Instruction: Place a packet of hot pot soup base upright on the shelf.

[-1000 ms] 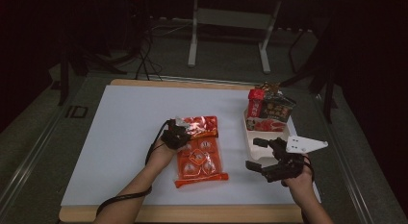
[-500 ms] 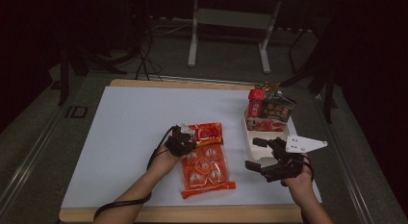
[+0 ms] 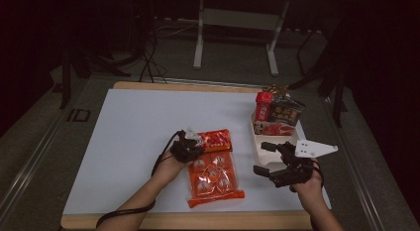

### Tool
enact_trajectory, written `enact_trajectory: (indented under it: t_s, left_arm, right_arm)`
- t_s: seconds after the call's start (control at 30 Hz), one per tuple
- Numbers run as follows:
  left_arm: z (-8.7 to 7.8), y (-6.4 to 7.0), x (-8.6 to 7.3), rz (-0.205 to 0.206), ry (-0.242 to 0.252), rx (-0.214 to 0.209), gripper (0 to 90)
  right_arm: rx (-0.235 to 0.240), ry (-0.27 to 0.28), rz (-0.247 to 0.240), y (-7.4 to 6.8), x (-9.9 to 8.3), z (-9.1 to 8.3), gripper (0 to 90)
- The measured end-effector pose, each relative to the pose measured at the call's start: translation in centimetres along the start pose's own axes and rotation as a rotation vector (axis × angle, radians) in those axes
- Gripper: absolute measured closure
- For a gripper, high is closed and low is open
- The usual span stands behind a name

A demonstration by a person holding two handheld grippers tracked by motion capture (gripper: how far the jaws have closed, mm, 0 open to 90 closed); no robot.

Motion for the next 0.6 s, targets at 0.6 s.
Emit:
enact_trajectory:
  t_s: [0.6]
  left_arm:
    - [-4.6, -1.1, 0.9, -0.04, 0.117, 0.01, 48.1]
  right_arm:
    - [-0.039, 0.011, -0.071, 0.0, 0.2, 0.1, 16.1]
Point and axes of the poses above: each handheld gripper's, and its own axes: z roughly forward along the jaws, x roughly out of its top, y roughly to its right, the point moved 8 cm from there along z, roughly forward along the jaws, and after that the axes turned 2 degrees about z, right-handed, at the moved point
